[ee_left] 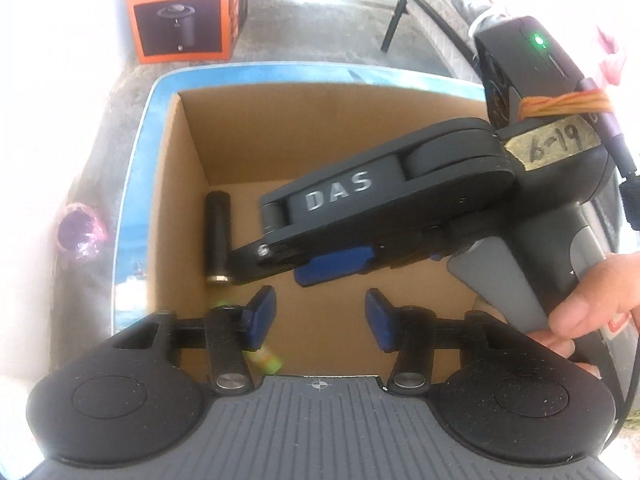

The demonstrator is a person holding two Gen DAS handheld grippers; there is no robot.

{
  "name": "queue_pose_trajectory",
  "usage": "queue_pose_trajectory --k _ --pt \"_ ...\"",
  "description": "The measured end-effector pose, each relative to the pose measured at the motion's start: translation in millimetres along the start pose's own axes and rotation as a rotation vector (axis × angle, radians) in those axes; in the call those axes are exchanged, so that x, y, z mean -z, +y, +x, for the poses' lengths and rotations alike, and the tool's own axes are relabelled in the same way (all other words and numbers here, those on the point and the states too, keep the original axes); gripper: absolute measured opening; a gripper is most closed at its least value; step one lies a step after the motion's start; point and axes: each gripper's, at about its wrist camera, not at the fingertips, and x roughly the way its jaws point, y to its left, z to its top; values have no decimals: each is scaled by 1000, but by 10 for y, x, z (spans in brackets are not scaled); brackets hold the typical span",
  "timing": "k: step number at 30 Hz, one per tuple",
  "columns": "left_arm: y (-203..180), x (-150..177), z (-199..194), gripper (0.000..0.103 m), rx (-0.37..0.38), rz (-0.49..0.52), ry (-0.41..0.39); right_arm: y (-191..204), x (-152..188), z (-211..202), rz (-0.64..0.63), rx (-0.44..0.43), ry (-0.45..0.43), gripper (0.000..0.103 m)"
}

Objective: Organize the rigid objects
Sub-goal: 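Open the right gripper to drop the glue stick in the box, then move the right gripper back toward the empty pink cup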

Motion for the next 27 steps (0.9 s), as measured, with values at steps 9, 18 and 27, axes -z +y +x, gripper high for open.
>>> queue_pose_trajectory --k 9,18,27 --pt "-91 242 -524 64 50 7 -177 115 343 -860 -85 -42 -186 60" --pt "-374 801 -1079 91 134 135 -454 422 1447 -1968 -305 5 -511 92" --pt "-751 1232 -1087 98 194 242 -447 403 2638 -2366 -405 325 -788 103"
